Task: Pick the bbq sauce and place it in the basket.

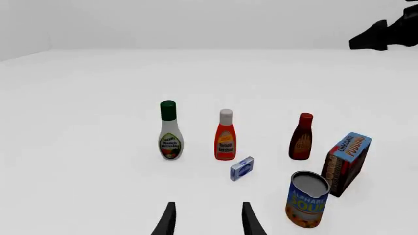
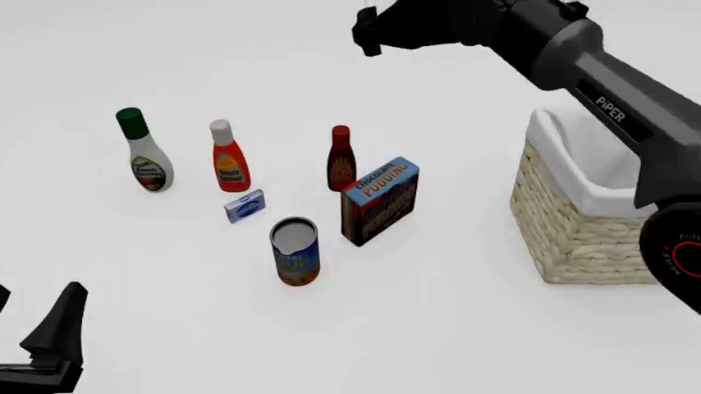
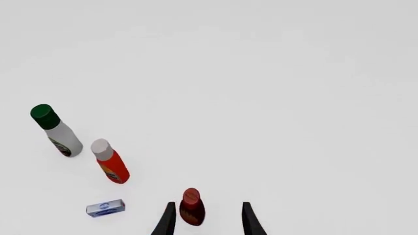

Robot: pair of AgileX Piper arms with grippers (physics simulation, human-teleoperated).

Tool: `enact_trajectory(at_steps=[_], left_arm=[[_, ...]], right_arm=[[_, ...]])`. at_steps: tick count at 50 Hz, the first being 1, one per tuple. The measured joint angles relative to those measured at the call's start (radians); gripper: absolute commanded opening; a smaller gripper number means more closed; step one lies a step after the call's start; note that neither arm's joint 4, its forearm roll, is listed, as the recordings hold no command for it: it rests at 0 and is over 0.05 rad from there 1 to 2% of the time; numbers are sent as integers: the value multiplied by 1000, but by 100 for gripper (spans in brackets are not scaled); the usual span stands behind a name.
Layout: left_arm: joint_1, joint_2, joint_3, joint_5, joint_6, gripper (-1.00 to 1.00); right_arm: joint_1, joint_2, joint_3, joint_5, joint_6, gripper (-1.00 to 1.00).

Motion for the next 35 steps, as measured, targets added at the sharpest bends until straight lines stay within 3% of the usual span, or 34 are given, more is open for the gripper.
enact_trajectory(at_steps=[6, 13, 18, 25, 35], left_arm=[[0, 0, 0, 0, 0, 100], [0, 0, 0, 0, 0, 100], [0, 0, 0, 0, 0, 100], [0, 0, 0, 0, 0, 100], [0, 0, 0, 0, 0, 100]], right_arm=[[0, 94, -134, 78, -5, 100], [9, 271, -405, 216, -2, 100], [15, 363, -539, 282, 1, 100], [23, 446, -645, 330, 6, 100], [34, 514, -712, 357, 12, 100]])
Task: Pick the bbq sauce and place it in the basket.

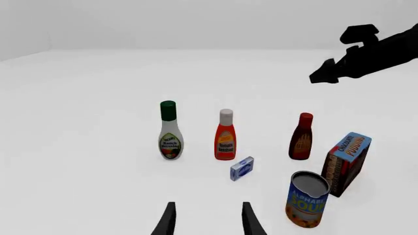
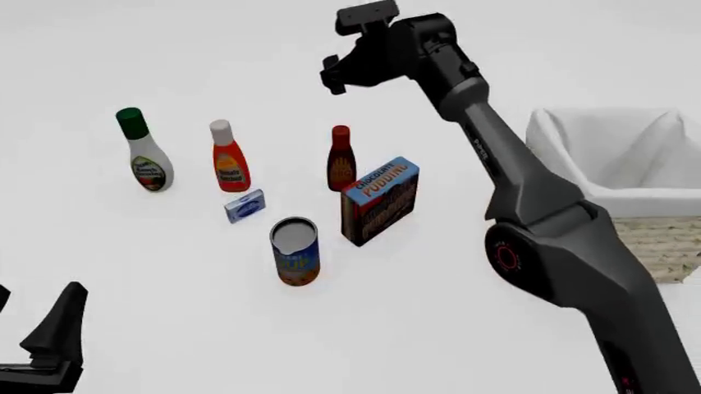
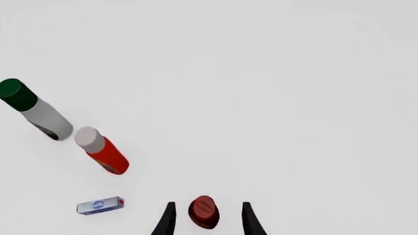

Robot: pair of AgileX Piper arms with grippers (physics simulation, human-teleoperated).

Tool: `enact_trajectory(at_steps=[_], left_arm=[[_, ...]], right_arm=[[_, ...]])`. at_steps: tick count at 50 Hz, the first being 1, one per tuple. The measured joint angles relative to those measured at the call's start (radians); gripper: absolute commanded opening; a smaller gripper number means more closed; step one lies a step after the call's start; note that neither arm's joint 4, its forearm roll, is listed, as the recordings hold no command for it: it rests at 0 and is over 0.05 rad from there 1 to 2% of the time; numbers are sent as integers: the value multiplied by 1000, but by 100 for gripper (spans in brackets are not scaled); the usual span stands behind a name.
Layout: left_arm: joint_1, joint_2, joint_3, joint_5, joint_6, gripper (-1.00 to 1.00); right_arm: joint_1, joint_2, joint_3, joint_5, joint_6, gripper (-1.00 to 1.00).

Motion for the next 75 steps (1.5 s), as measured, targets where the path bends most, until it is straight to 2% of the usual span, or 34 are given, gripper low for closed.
enact_trajectory(at_steps=[21, 75], left_arm=[[0, 0, 0, 0, 0, 100], [0, 0, 0, 0, 0, 100]], right_arm=[[12, 76, -34, 4, 3, 100], [5, 182, -39, -16, 18, 100]])
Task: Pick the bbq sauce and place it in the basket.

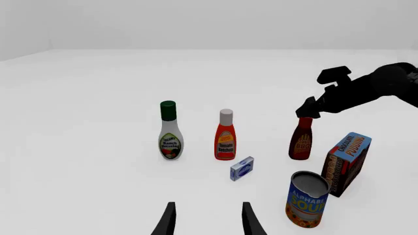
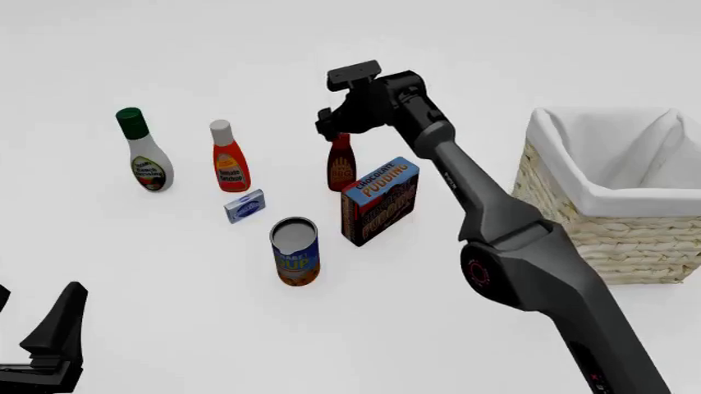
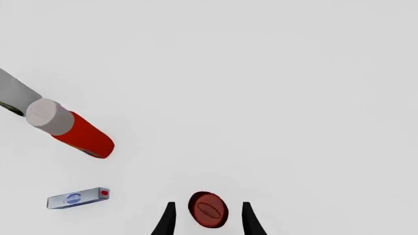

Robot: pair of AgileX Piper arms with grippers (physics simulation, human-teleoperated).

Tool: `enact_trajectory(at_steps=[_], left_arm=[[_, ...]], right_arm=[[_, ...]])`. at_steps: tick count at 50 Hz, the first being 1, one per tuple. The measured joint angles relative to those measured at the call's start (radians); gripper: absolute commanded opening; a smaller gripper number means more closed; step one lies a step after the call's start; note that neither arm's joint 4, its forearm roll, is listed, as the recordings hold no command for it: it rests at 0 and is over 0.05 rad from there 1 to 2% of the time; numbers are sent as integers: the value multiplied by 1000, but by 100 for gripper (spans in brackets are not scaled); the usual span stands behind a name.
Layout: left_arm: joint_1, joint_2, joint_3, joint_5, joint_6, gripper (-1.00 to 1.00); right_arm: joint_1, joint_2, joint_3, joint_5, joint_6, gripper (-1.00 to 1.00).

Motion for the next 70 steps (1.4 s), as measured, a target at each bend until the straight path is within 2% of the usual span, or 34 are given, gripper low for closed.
enact_trajectory(at_steps=[31, 32, 70], left_arm=[[0, 0, 0, 0, 0, 100], [0, 0, 0, 0, 0, 100], [0, 0, 0, 0, 0, 100]], right_arm=[[0, 64, 0, -18, 15, 100], [-1, 65, 0, -18, 15, -100], [5, 28, 4, 2, -19, -100]])
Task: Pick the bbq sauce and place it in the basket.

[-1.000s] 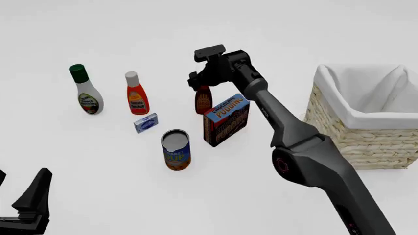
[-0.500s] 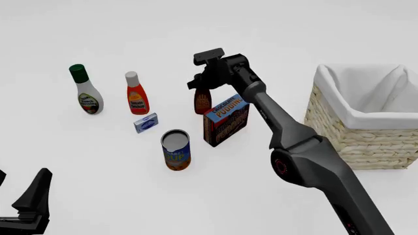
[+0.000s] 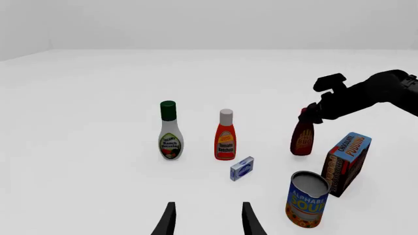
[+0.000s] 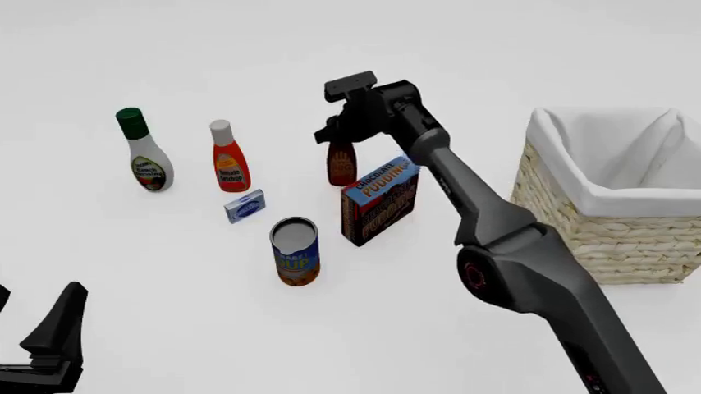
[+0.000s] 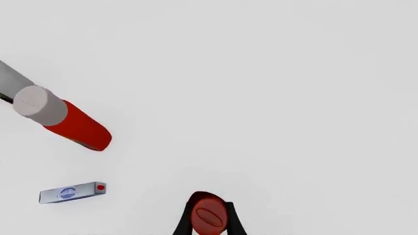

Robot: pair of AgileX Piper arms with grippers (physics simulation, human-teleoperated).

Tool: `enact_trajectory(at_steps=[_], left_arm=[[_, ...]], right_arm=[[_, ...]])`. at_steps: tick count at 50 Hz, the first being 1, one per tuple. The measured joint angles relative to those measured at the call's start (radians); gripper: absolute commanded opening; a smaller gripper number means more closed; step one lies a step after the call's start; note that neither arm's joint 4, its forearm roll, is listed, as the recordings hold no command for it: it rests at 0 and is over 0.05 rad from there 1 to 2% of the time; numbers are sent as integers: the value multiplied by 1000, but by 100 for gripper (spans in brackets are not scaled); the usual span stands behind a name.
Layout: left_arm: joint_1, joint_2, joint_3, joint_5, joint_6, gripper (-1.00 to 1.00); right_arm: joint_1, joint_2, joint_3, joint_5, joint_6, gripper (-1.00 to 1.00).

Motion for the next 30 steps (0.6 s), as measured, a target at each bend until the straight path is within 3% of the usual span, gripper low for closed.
enact_trajectory(at_steps=[30], left_arm=[[0, 0, 0, 0, 0, 100]], right_arm=[[23, -116, 1, 49, -51, -100]])
